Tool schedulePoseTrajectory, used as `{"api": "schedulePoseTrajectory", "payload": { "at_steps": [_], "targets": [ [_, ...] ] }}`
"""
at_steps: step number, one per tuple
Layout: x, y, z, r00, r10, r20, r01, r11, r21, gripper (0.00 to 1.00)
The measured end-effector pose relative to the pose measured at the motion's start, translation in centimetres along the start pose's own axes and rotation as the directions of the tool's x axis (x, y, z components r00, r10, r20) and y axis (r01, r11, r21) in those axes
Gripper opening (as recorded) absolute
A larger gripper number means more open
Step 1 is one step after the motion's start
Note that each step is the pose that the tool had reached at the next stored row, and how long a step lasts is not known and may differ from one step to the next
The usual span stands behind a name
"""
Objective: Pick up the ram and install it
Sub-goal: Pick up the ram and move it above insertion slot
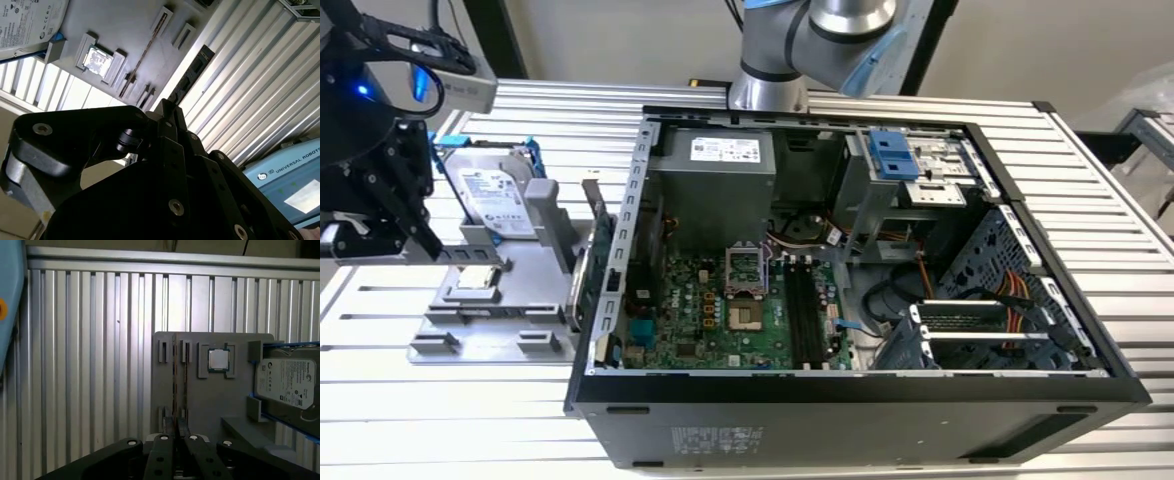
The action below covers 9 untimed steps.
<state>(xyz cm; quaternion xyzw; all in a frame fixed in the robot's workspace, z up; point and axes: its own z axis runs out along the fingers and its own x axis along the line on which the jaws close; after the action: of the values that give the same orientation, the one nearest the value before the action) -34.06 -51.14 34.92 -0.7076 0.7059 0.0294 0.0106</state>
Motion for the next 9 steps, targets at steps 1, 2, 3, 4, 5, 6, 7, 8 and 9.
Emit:
{"api": "schedulePoseTrajectory", "payload": {
  "at_steps": [1, 2, 3, 4, 5, 6, 7, 8, 9],
  "targets": [
    [0.00, 0.00, -0.02, 1.0000, 0.000, 0.0000, 0.000, 1.0000, 0.0000, 0.00],
    [0.00, 0.00, -0.05, 1.0000, 0.000, -0.0001, 0.000, 1.0000, 0.0000, 0.00],
    [0.00, 0.00, -0.08, 1.0000, 0.000, -0.0001, 0.000, 1.0000, 0.0000, 0.00],
    [-0.01, 0.00, -0.10, 1.0000, 0.000, -0.0001, 0.000, 1.0000, 0.0001, 0.00],
    [-0.01, 0.00, -0.11, 1.0000, 0.000, -0.0001, 0.000, 1.0000, 0.0001, 0.00],
    [-0.01, 0.00, -0.13, 1.0000, 0.000, -0.0001, 0.000, 1.0000, 0.0001, 0.00],
    [-0.01, 0.00, -0.15, 1.0000, 0.000, -0.0001, 0.000, 1.0000, 0.0001, 0.00],
    [-0.01, 0.00, -0.17, 1.0000, 0.000, -0.0002, 0.000, 1.0000, 0.0000, 0.00],
    [-0.01, 0.00, -0.19, 1.0000, 0.000, -0.0002, 0.000, 1.0000, 0.0000, 0.00]
  ]
}}
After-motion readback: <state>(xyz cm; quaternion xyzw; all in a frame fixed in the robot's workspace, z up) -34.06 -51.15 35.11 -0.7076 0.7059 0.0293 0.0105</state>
